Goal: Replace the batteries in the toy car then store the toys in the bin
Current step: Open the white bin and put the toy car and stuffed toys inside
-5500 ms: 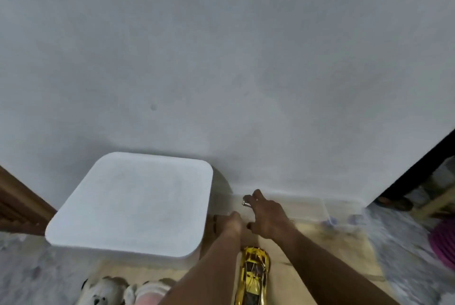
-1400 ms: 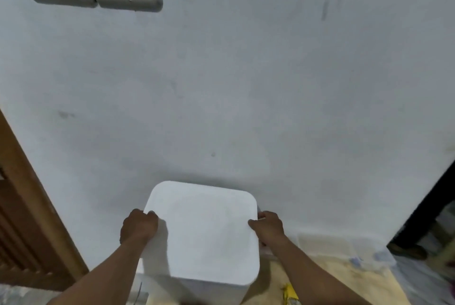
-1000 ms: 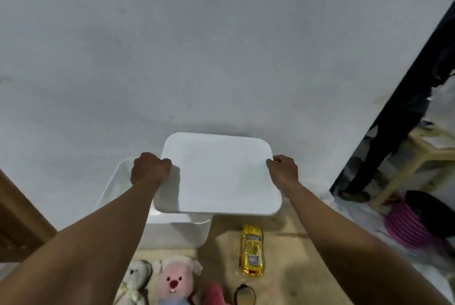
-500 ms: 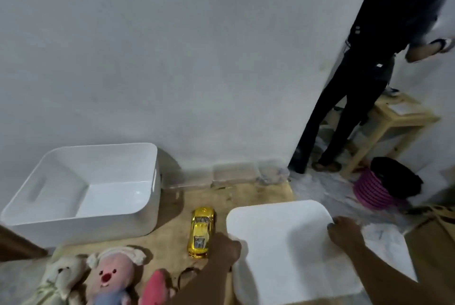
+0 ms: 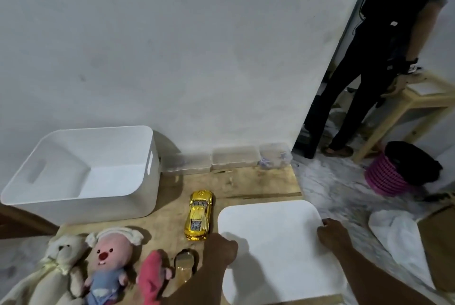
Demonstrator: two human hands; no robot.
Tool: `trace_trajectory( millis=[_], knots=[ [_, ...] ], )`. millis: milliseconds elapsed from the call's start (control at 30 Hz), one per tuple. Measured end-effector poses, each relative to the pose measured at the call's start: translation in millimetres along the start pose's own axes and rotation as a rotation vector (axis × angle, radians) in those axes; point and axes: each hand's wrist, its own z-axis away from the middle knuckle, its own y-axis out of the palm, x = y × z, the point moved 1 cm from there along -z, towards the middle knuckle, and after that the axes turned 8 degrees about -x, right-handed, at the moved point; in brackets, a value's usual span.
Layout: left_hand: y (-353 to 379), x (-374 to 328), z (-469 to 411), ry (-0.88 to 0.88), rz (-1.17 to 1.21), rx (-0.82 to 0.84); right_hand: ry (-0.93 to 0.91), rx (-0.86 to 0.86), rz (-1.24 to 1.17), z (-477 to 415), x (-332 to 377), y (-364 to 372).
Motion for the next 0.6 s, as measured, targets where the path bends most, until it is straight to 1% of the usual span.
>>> trace_trajectory(
  millis=[100, 167, 200, 233, 267, 300, 333, 400, 467, 533, 600],
  knots=[
    [-6, 0, 2, 0.041, -0.02, -0.005, 0.028, -0.019, 0.0, 6, 4, 1],
    [-19, 1, 7, 0.08, -0.006, -0.005, 0.026, -0.121, -0.006, 18, 14, 1],
    [-26, 1, 9, 0.107, -0.004, -0.011, -0.016, -0.208, -0.016, 27, 22, 0],
    [-35, 3, 9, 0.14, -0.015, -0.036, -0.117, -0.305, -0.046, 37, 35, 1],
    [-48, 5, 10, 0.164, -0.03, -0.07, -0.24, -0.365, -0.109, 48, 49, 4],
    [-62, 10, 10, 0.186, -0.024, -0.109, -0.347, -0.379, -0.193, 60, 65, 10],
    [-78, 15, 10, 0.205, -0.023, -0.144, -0.418, -0.35, -0.256, 75, 84, 15],
    [-111, 30, 6, 0.256, -0.023, -0.221, -0.568, -0.248, -0.286, 111, 127, 26],
    [-152, 53, -3, 0.25, -0.002, -0.305, -0.716, -0.097, -0.301, 156, 173, 44],
    [-192, 77, -14, 0.209, 0.005, -0.411, -0.77, 0.099, -0.307, 197, 211, 70],
    [-234, 106, -24, 0.179, -0.037, -0.497, -0.821, 0.259, -0.28, 242, 248, 99]
  ],
)
